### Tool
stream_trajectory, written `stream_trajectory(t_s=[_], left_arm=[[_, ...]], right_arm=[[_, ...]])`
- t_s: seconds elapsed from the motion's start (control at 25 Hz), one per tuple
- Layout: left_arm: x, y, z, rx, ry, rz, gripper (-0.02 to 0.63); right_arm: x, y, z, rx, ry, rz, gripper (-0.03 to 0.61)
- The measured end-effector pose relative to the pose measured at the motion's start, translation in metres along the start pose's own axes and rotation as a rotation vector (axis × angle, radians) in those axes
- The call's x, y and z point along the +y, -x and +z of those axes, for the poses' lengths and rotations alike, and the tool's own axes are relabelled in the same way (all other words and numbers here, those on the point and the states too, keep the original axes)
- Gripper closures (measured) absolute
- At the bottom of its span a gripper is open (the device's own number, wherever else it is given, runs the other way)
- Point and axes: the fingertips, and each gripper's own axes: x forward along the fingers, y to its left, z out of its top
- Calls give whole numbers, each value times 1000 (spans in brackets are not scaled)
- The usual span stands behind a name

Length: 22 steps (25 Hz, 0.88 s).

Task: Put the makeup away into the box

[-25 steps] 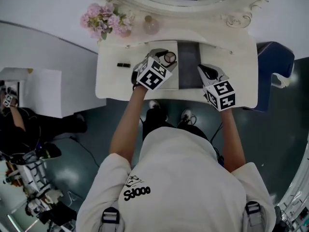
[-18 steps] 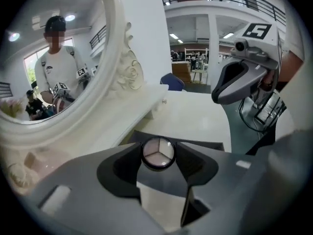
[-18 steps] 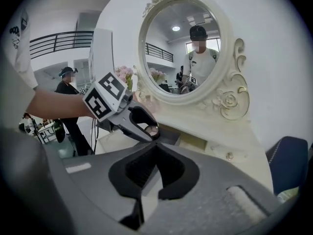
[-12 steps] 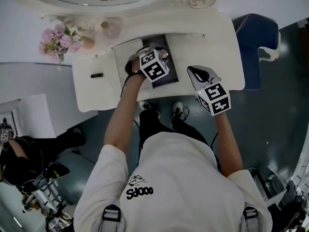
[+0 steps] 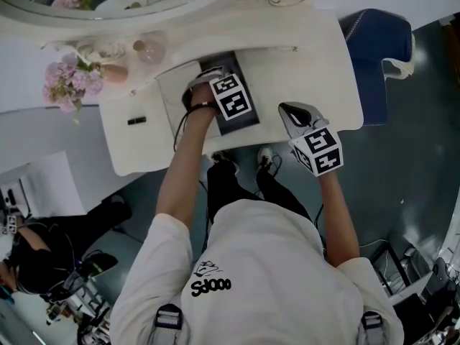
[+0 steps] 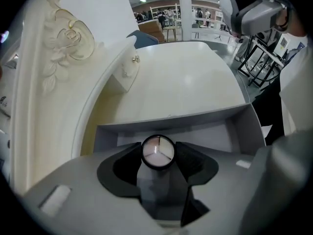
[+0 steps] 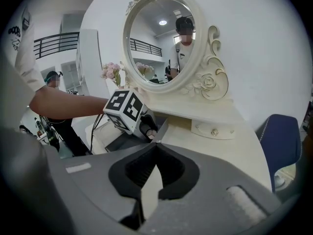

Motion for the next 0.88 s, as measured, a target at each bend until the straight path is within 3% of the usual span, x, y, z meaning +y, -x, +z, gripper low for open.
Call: stream_trajectory(t_s=[0.28,0.44,0.68,0.88], left_arm=[[0,-6,-4,37,-13,15,371],[2,1,-1,-9,19,37,370],[9,55,0,-212,223,111,425],[8,118,-31,-323,365,187,445]], right_arm=[[-2,1,-1,8,-6,-23,577],[0,8,6,-3,5,-32,577],[6,19,25,-38,37,-22,577],[26,12,49,-64,73,21,577]])
